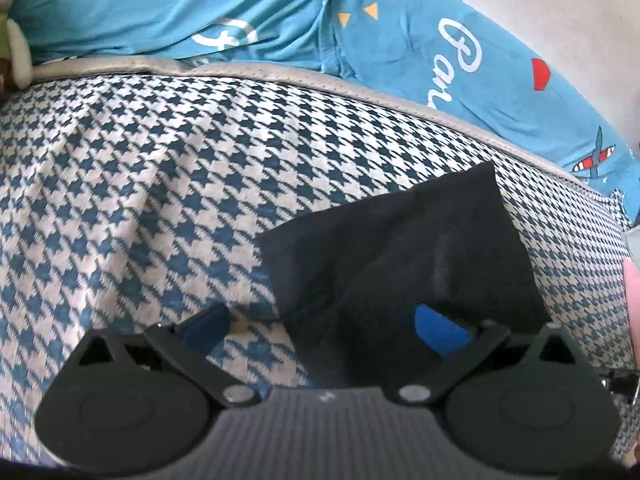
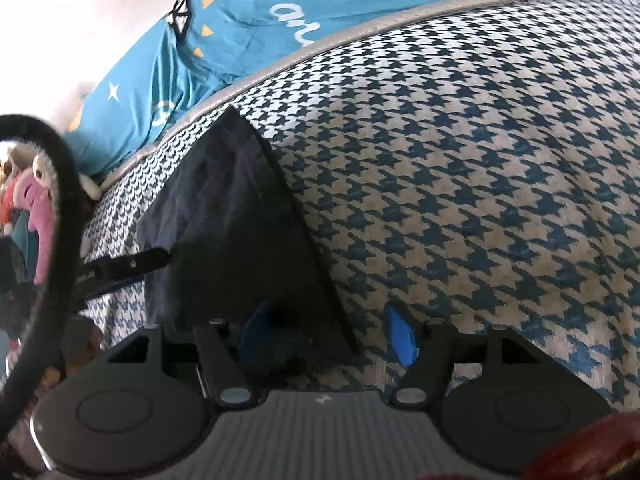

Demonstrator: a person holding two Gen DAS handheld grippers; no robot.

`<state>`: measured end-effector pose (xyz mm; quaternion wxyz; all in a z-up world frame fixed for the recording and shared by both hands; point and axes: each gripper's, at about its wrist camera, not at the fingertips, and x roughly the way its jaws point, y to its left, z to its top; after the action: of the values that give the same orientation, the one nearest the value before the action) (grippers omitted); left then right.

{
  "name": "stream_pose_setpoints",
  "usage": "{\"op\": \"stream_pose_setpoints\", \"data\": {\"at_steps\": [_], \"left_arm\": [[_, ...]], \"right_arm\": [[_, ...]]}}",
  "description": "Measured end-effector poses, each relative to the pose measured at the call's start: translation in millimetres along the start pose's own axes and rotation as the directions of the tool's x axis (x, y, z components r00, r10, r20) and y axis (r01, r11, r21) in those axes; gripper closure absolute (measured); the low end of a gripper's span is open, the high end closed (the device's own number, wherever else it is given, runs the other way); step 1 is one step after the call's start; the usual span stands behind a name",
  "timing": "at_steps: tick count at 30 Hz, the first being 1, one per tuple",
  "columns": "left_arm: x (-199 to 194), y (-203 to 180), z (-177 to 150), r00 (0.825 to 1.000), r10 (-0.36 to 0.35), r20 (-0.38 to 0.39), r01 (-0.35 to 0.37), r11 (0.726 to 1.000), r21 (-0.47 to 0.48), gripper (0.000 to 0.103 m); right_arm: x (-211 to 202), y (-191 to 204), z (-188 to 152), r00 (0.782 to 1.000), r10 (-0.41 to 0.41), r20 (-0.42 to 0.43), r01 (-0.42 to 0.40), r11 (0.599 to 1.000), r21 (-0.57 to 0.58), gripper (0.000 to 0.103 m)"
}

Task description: Fold clothes

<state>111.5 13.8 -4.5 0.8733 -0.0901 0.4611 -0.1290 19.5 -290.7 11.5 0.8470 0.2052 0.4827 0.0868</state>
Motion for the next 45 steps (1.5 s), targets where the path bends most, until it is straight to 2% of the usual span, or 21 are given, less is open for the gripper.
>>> {"op": "stream_pose_setpoints", "data": {"at_steps": [5,8,10,13,21,22,25,27,30,33,37,40,42,45], "left_arm": [[6.5,-6.5,1.0,1.000,-0.018,0.010,0.018,0.998,0.056,0.000],[7.6,-5.0,2.5,0.999,-0.036,0.011,0.036,0.998,0.045,0.000],[7.5,-3.2,3.5,0.999,-0.050,0.010,0.049,0.998,0.031,0.000],[6.7,0.4,3.8,0.997,-0.073,0.012,0.073,0.997,0.007,0.000],[8.1,-9.6,-1.2,0.998,-0.064,0.012,0.063,0.996,0.063,0.002],[8.2,-12.1,-1.7,0.998,-0.056,0.015,0.055,0.996,0.070,0.004],[6.9,-19.1,-2.9,0.999,-0.028,0.031,0.026,0.996,0.086,0.018],[4.0,-22.3,-3.5,0.999,-0.013,0.045,0.009,0.996,0.089,0.032],[1.3,-24.7,-4.3,0.998,0.013,0.066,-0.020,0.995,0.103,0.047],[1.3,-26.4,-4.5,0.996,0.029,0.083,-0.039,0.991,0.126,0.052],[3.4,-21.3,-5.5,0.997,0.028,0.070,-0.036,0.993,0.117,0.051],[4.6,-15.2,-4.6,0.998,0.026,0.052,-0.031,0.996,0.082,0.041],[5.7,-12.4,-3.7,0.999,0.026,0.039,-0.029,0.997,0.068,0.029],[6.0,-10.9,-4.5,0.999,0.016,0.030,-0.018,0.998,0.062,0.024]], "right_arm": [[3.1,1.9,-0.9,1.000,0.004,0.004,-0.004,0.999,-0.032,0.039],[3.5,3.5,-1.8,1.000,0.007,0.006,-0.006,0.999,-0.049,0.043],[3.4,3.9,-2.0,1.000,0.024,0.001,-0.024,0.998,-0.050,0.052],[3.8,4.2,-1.9,0.999,0.045,-0.006,-0.045,0.998,-0.043,0.055],[3.8,6.0,-2.0,0.999,0.040,0.001,-0.040,0.998,-0.047,0.060],[3.4,7.2,-2.5,0.999,0.038,0.004,-0.038,0.998,-0.054,0.062],[1.6,12.3,-3.8,0.999,0.024,0.022,-0.021,0.996,-0.089,0.071],[0.3,16.1,-4.6,0.999,0.012,0.037,-0.008,0.993,-0.116,0.076],[-2.6,22.1,-6.0,0.998,-0.001,0.063,0.011,0.987,-0.158,0.079],[-3.4,24.3,-6.2,0.998,-0.009,0.068,0.021,0.984,-0.175,0.080],[-2.8,17.5,-4.1,0.999,0.000,0.052,0.006,0.992,-0.124,0.078],[-2.3,9.0,-2.0,0.999,0.017,0.033,-0.015,0.998,-0.061,0.076],[-2.1,5.8,-2.0,0.999,0.023,0.024,-0.023,0.999,-0.035,0.073],[-1.6,7.0,-3.2,1.000,0.020,0.017,-0.020,0.999,-0.036,0.070]]}}
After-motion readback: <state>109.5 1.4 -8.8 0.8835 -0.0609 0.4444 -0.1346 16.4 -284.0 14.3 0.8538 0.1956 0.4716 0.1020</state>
